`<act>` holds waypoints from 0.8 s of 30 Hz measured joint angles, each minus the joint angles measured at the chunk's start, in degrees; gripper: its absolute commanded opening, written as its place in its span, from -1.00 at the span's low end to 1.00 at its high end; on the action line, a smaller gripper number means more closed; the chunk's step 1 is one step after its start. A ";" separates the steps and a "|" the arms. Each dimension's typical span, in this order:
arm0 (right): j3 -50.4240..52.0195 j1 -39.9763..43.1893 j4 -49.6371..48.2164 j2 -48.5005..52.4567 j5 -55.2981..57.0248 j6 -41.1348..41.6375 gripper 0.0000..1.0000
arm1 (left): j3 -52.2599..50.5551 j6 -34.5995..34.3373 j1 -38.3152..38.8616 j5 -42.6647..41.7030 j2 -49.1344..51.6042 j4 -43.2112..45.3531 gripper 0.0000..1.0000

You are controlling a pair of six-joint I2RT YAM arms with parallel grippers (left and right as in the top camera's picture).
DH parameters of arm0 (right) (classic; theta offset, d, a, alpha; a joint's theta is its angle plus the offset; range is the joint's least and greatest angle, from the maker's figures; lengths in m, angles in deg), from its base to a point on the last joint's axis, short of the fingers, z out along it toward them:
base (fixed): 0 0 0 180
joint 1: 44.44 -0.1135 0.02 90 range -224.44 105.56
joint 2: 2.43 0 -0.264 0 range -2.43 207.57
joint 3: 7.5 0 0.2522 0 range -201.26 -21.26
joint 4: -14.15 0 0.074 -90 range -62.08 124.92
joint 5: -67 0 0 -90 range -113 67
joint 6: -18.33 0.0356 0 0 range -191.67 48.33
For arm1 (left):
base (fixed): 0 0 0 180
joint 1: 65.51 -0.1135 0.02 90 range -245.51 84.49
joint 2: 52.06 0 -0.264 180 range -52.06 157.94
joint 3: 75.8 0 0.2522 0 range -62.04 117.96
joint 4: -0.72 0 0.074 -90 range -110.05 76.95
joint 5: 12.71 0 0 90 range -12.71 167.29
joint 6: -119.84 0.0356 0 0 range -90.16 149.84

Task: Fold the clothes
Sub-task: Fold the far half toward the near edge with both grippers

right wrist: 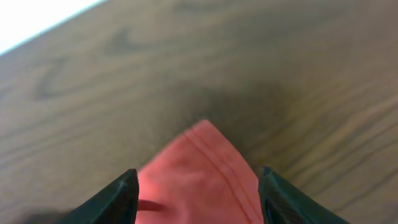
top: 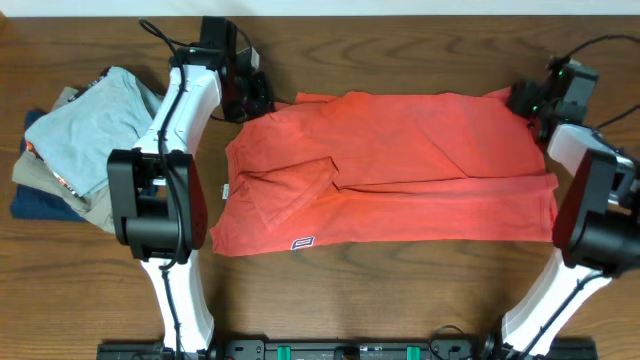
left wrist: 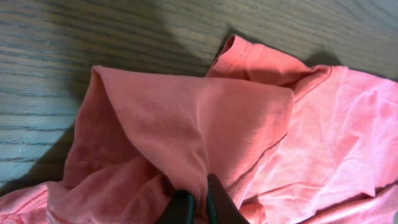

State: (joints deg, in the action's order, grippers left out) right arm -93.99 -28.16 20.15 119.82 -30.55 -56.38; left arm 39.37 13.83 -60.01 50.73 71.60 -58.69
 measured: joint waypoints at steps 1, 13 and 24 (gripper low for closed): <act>-0.48 -0.02 0.04 1.25 0.07 0.28 0.21 | -0.04 0.00 0.17 0.22 0.00 -0.04 -0.88; -5.07 -0.26 0.09 5.70 1.31 1.42 -0.51 | -0.26 1.25 1.97 4.09 0.00 -0.35 -0.88; -5.60 -0.50 1.86 5.99 3.02 2.12 -0.93 | -0.46 1.29 1.97 4.87 0.00 -1.01 -0.87</act>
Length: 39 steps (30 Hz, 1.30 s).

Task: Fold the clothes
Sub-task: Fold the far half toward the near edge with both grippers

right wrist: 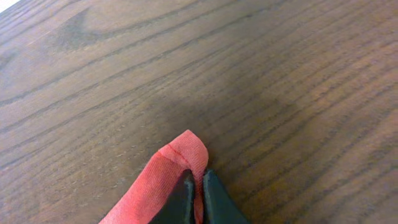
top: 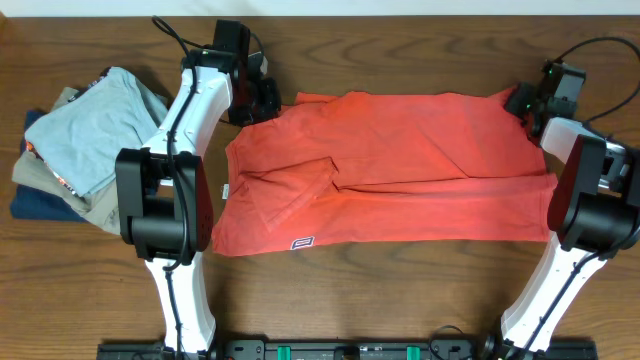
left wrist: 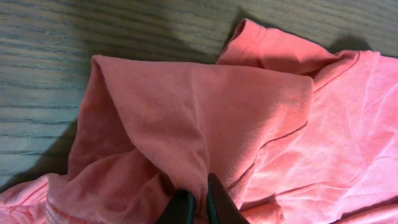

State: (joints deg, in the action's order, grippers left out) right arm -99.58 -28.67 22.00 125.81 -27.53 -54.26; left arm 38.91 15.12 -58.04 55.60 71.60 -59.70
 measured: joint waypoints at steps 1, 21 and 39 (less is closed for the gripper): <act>-0.24 0.02 0.59 0.00 0.24 0.00 -0.94 | 0.00 0.00 0.00 0.33 0.00 -0.15 -0.88; -0.02 2.16 32.70 -20.04 8.28 -1.99 -0.97 | -0.33 0.00 -2.27 2.47 -9.81 -9.31 -0.88; 0.11 2.91 58.90 -26.36 17.64 -5.05 -0.97 | -4.66 0.07 -3.13 5.86 -14.27 -29.20 -0.88</act>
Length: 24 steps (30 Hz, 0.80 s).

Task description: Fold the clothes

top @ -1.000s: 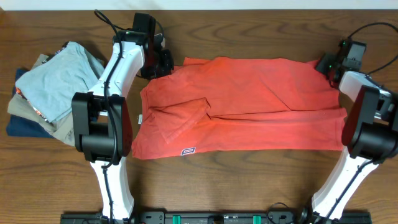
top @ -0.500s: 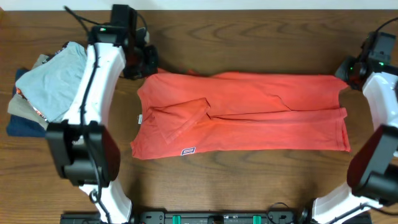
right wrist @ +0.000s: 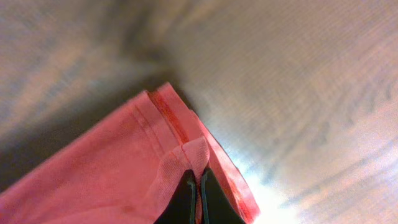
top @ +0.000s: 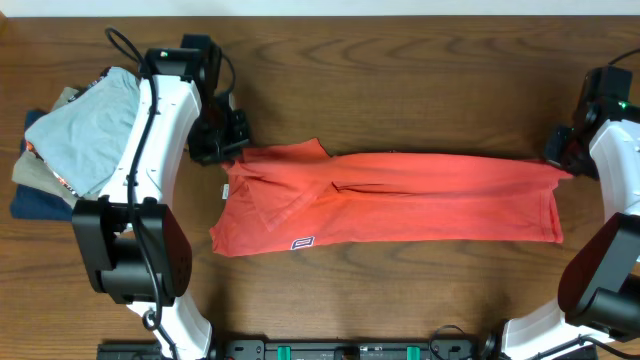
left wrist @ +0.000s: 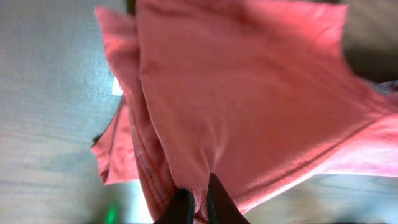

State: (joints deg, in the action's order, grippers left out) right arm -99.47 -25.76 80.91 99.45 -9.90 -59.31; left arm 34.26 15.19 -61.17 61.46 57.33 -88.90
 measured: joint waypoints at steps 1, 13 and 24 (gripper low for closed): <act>0.02 0.24 0.92 0.00 0.48 -0.02 -0.97 | -1.01 -0.02 0.00 0.22 0.00 -0.17 -0.87; 1.11 4.85 5.20 0.00 3.93 -0.50 -0.67 | -11.47 0.28 0.00 1.36 0.00 -4.37 -0.14; 2.45 6.80 5.68 0.00 -2.21 -3.26 -0.24 | -11.54 0.35 -0.02 1.60 0.00 -6.62 -0.13</act>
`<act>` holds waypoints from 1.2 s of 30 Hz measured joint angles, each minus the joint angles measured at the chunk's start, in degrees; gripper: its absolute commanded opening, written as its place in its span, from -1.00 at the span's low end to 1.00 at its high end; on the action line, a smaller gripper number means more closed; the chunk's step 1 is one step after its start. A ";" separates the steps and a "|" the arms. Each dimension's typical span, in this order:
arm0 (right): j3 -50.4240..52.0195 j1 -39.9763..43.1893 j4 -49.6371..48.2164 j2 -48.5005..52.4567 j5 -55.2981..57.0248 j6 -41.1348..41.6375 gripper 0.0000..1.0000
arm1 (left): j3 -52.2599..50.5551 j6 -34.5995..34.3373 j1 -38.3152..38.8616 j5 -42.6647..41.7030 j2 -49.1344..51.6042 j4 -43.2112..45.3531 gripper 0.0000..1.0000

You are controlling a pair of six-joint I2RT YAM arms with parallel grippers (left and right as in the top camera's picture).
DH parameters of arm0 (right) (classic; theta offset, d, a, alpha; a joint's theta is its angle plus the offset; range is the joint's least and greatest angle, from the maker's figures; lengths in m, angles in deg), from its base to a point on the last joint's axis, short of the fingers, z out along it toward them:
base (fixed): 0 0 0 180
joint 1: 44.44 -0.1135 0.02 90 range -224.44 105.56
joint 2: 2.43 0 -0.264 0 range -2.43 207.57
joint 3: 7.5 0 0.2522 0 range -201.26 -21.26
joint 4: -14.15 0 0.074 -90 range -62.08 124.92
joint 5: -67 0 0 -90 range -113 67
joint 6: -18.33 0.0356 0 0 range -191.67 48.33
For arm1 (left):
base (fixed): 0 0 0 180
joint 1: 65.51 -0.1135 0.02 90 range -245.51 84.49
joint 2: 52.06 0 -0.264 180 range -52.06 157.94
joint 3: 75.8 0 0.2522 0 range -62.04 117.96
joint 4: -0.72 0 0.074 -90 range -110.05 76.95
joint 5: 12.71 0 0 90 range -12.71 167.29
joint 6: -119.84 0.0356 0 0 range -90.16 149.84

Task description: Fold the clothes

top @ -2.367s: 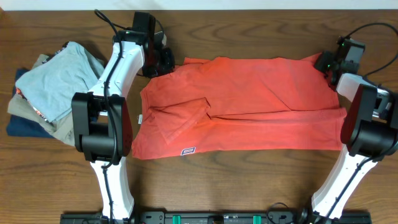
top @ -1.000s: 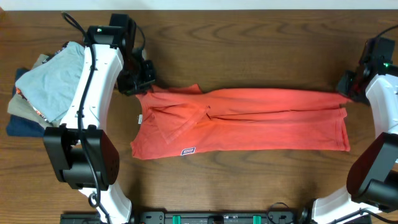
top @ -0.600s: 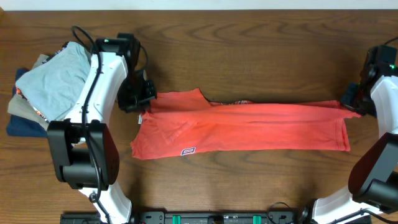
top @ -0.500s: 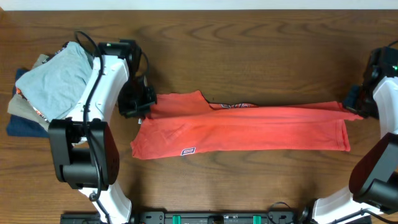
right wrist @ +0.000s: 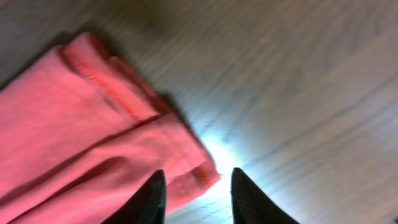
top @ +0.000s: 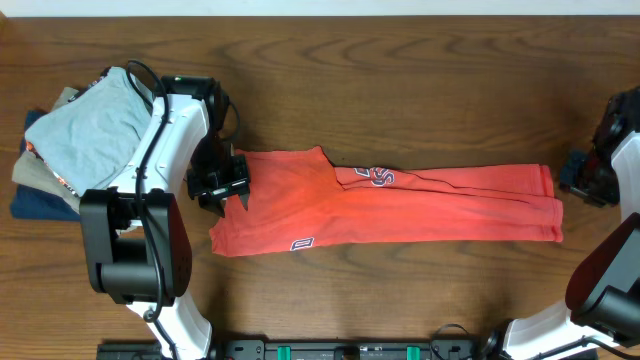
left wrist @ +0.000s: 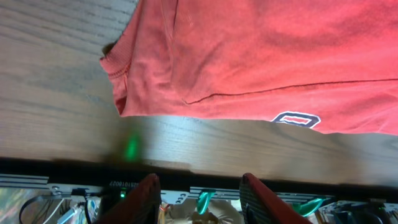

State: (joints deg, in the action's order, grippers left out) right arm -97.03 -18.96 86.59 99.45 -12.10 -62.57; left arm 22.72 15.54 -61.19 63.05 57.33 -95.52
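Note:
The red shirt (top: 400, 205) lies on the wooden table (top: 400, 70) as a long band folded lengthwise, with a printed mark showing on its top layer. My left gripper (top: 222, 188) hangs open over the shirt's left end. In the left wrist view its fingers (left wrist: 146, 199) are spread apart, with the red cloth (left wrist: 249, 56) beyond them and nothing between them. My right gripper (top: 583, 178) is open just off the shirt's right end. The right wrist view shows the shirt's doubled corner (right wrist: 93, 137) ahead of the right gripper (right wrist: 198, 199).
A stack of folded clothes (top: 80, 150), light blue on top, sits at the table's left edge beside the left arm. The table's front rail (top: 350, 350) runs along the near side.
Both grippers were shut on the shirt's far edge, holding it up along the middle. Now both are open and off the cloth, and that edge lies down over the front half.
The shirt lay spread out, my left gripper shut on its far left corner and my right gripper open around the far right corner. The right then shut on that corner. Both held the far edge nearer the front. Now the shirt lies folded lengthwise, released.

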 measured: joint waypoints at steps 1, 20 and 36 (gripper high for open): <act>0.07 0.00 -0.04 0.00 -1.09 -0.76 -0.23 | 0.00 -0.02 0.00 0.04 0.00 0.28 -0.13; 15.21 2.32 -15.28 0.00 -7.82 -8.33 0.19 | 0.00 0.15 7.08 -0.37 0.00 17.57 0.23; 16.96 2.32 -17.00 0.00 -10.93 -8.37 0.22 | 0.00 -3.63 20.35 -0.39 2.29 35.04 0.23</act>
State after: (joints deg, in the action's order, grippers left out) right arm -80.07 -16.64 69.59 99.45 -23.03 -70.94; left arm 22.72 11.91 -40.84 62.66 59.62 -60.49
